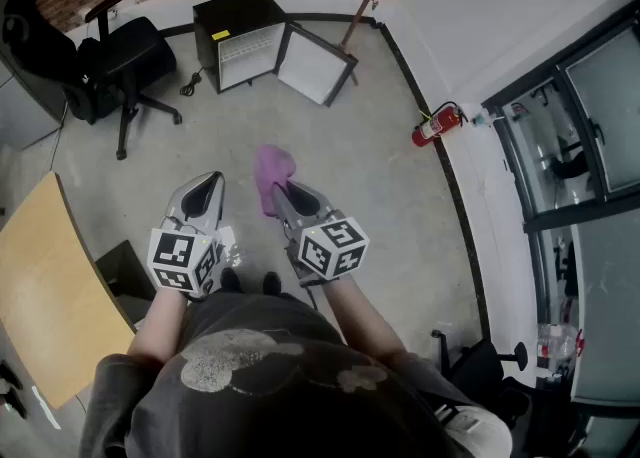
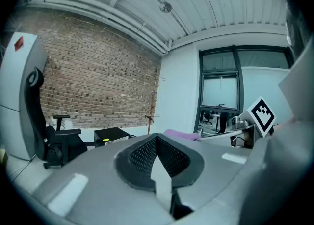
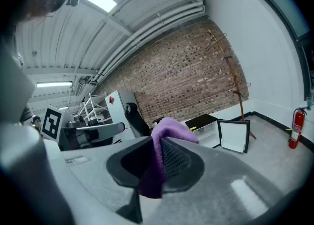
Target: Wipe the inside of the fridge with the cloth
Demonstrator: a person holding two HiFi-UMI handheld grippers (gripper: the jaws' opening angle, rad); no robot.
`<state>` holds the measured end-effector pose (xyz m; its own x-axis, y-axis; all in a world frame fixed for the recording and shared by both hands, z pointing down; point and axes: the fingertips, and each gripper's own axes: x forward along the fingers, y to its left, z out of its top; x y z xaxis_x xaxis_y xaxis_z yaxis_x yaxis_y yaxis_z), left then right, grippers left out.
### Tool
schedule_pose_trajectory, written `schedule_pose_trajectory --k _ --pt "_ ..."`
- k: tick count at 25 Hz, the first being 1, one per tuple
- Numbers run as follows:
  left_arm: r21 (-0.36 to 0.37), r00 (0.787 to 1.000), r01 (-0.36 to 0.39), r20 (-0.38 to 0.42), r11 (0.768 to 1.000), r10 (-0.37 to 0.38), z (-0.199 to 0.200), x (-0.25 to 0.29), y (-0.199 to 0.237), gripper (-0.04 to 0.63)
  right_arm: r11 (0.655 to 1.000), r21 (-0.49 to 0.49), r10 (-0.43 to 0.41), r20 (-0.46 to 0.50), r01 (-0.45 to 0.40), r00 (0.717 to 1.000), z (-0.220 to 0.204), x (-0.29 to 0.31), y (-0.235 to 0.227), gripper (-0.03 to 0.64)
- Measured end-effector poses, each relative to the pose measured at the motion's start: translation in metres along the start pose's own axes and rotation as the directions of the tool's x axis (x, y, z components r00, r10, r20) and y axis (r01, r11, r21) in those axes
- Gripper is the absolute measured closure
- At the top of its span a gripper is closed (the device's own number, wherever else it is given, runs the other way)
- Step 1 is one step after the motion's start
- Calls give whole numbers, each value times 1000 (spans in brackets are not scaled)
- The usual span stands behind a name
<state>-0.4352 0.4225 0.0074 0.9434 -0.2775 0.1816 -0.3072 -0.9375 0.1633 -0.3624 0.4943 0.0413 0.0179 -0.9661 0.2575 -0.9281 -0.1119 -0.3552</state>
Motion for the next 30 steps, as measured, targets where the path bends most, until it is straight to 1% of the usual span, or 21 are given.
schedule_pose_trajectory --k 12,17,20,23,26,30 --pt "-1 1000 23 -8 1000 -23 1 8 13 577 1000 -15 -7 -11 7 1000 5 15 4 569" --pt "-6 1000 19 -20 1000 -19 -6 4 22 577 1000 -4 -31 -6 31 1000 1 19 3 569" --pt "-16 1000 7 -24 1000 -7 -9 -1 33 577 998 -13 -53 -7 53 999 0 26 2 568" --pt "-24 1000 -6 -20 1000 5 -10 -4 49 577 997 15 -70 1 70 998 0 34 2 568" --pt "-27 1000 -21 -16 999 21 -11 -5 70 577 996 16 -86 -7 86 996 0 45 3 568" --pt "-33 999 -26 -26 999 25 -14 2 85 577 992 33 -119 -17 119 993 2 52 -9 568"
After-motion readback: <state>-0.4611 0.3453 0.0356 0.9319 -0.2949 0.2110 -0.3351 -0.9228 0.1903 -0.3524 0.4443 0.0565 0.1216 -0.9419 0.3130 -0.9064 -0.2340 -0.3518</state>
